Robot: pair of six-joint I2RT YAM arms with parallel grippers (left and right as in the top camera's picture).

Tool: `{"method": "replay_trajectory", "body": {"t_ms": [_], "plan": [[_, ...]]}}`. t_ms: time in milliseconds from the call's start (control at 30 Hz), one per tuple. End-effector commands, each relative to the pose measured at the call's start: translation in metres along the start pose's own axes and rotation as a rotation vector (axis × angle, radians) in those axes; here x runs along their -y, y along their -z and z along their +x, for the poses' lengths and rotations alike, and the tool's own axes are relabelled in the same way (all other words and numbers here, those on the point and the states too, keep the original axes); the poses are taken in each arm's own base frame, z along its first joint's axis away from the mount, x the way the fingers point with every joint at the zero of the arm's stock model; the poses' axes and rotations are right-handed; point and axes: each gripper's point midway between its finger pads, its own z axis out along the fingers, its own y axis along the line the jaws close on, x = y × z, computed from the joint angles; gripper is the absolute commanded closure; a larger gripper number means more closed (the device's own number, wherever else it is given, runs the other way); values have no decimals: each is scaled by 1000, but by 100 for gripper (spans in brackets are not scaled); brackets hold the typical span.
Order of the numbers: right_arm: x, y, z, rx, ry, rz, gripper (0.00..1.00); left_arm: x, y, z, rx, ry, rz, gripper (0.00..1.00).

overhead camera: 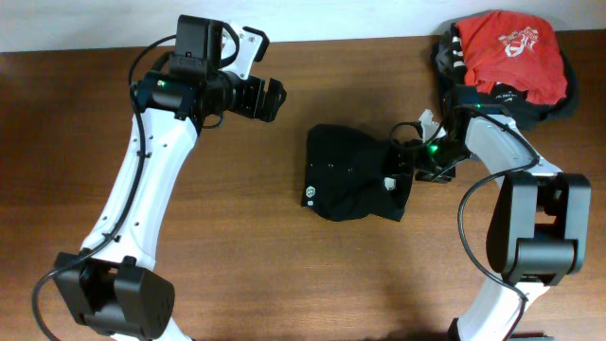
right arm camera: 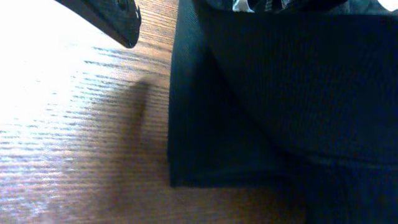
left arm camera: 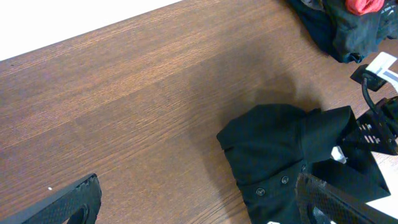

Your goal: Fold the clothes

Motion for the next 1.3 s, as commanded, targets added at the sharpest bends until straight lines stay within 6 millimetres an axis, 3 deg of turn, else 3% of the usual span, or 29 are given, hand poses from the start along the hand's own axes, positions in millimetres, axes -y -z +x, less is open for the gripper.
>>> {"method": "replay_trajectory", "body": {"t_ms": [0, 367, 467, 567, 700, 733, 833, 1000, 1133, 1200, 1267], "plan": [[-4, -8, -4, -8, 2, -58, 36, -4, -4, 5, -19, 9, -7, 1], [2, -37, -1, -57, -34, -93, 56, -3, -3, 9, -36, 14, -6, 1], [-1, -49, 0, -65, -50, -148, 68, -3, -3, 9, -36, 14, -6, 1], [-11, -53, -3, -41, -37, -228, 96, -3, -3, 10, -36, 14, -7, 1], [-30, -39, -16, 8, -8, -313, 96, -11, -3, 10, -42, 14, -55, 1], [-34, -32, -20, 22, 1, -328, 96, -11, -3, 10, -42, 14, -55, 1], [-68, 15, -35, 112, 41, -424, 96, -12, -3, 10, -38, 13, -56, 1], [-98, 83, -53, 262, 45, -439, 96, -12, -3, 10, -38, 13, -55, 1], [-118, 152, -74, 466, 21, -415, 96, -12, -3, 10, -38, 13, -55, 1], [-131, 198, -89, 618, 16, -421, 96, -12, -4, 9, -37, 12, -56, 1], [-136, 221, -100, 707, 7, -422, 96, -12, -4, 9, -38, 12, -56, 1]]}}
